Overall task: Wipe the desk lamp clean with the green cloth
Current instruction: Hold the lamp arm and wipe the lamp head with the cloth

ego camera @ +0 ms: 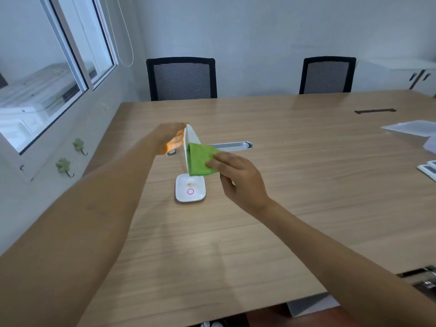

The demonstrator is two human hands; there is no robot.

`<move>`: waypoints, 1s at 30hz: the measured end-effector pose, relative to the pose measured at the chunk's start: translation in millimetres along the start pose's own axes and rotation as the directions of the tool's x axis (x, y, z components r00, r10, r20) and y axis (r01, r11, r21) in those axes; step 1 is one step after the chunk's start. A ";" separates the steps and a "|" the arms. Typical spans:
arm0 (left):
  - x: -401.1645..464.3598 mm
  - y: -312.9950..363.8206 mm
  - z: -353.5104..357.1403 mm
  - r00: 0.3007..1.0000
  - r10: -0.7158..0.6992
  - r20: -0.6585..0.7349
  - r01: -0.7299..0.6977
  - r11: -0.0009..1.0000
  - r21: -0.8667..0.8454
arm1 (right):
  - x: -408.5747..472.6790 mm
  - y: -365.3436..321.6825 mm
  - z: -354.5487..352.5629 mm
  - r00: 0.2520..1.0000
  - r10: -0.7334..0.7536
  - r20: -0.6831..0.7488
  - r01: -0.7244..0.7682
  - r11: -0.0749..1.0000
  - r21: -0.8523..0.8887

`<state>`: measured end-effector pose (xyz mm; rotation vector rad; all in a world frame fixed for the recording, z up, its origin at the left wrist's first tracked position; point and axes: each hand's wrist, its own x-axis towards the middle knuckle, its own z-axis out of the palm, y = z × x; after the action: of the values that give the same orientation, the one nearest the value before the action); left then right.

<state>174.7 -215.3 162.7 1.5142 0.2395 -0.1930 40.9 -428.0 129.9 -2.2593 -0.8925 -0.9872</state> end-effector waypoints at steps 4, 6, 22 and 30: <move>-3.1 1.8 -0.8 1.000 -0.012 -0.011 0.012 1.000 0.006 | -27.1 -6.8 -7.7 0.995 -0.092 -0.050 0.087 0.992 -0.086; -5.3 2.9 -0.9 1.000 -0.018 -0.013 0.018 1.000 0.001 | -36.1 -11.1 -10.2 0.984 -0.160 -0.082 0.153 0.984 -0.091; -32.9 -135.3 -70.8 0.985 0.139 -0.103 0.027 0.465 0.885 | -61.4 40.4 80.7 0.950 0.067 0.305 -0.044 0.996 -0.081; -73.4 -257.6 -99.9 0.975 -0.019 -0.220 0.220 0.182 0.958 | -27.4 51.8 146.9 0.914 0.220 0.342 -0.200 0.975 -0.093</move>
<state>30.3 -129.9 -68.7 2.8886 0.4072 -0.4061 129.0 -373.6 10.4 -2.5649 -0.7449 -0.5266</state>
